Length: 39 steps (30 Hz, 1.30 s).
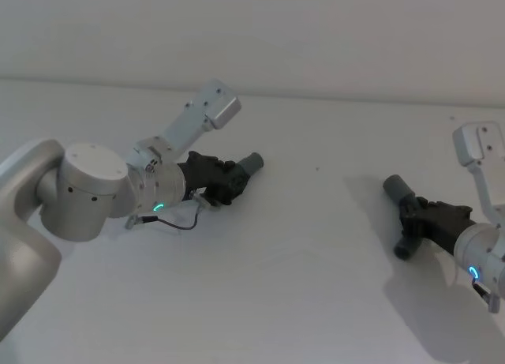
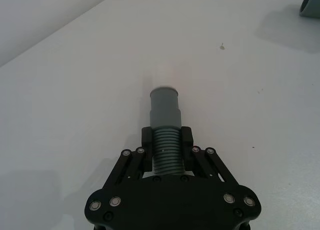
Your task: Use both hands to pick up one end of the pipe from the table, align the ends, and insert them.
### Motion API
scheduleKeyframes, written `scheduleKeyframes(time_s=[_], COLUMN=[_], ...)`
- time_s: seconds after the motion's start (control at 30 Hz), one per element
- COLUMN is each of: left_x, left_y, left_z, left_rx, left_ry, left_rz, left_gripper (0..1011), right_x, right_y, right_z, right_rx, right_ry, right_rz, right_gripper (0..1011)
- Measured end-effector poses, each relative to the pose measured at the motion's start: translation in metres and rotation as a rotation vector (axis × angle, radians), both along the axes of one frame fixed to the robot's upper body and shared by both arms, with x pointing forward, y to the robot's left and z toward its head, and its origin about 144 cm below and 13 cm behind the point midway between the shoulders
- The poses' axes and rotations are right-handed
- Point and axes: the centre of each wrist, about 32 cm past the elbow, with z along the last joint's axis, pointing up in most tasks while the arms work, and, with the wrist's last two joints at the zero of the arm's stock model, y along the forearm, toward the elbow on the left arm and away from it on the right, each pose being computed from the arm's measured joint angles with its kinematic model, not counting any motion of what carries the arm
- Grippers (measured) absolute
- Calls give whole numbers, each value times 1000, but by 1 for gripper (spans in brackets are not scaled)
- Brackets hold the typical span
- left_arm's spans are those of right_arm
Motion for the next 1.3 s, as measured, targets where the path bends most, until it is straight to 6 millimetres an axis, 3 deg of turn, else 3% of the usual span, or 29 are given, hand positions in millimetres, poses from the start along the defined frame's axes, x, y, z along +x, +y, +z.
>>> scheduleKeyframes(time_s=[0.6, 1.3], left_x=[0, 9], left_y=[0, 2], left_z=[1, 17], left_rx=[3, 25], left_ry=[-5, -87], left_rz=[-1, -39], left_gripper=[322, 322], right_x=[0, 4], right_y=[-1, -21], right_z=[1, 11], right_rx=[17, 148], right_ry=[-19, -260], right_rz=[4, 99], right_gripper=[214, 213])
